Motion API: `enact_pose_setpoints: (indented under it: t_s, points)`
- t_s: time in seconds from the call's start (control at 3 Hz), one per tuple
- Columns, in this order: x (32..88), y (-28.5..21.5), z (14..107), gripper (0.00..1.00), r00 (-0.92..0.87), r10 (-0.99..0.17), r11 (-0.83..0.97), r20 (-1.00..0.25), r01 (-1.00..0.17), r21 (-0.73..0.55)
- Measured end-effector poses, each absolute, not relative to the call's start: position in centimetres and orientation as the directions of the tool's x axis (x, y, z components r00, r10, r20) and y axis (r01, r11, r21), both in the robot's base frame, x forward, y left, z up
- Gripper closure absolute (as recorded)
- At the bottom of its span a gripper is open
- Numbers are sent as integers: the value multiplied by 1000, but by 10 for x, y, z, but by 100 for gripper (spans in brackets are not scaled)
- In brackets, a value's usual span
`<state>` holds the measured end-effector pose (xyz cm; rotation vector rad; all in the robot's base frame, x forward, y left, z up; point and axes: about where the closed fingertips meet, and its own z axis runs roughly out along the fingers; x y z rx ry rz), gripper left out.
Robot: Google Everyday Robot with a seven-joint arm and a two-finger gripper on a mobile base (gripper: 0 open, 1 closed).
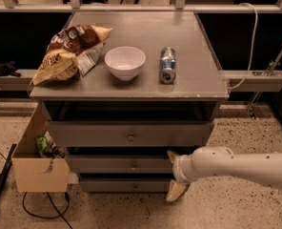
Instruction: Open middle drawer
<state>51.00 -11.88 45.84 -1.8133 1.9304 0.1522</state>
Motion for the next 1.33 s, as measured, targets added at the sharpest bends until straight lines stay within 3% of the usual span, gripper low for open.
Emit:
enact_pose_setpoints:
  t_s: [0.33,1.33]
  points:
    - [537,-102,449,0,22,-909,116,-415,-946,-303]
    - [549,-102,407,0,-12,-924,128,-382,-951,-280]
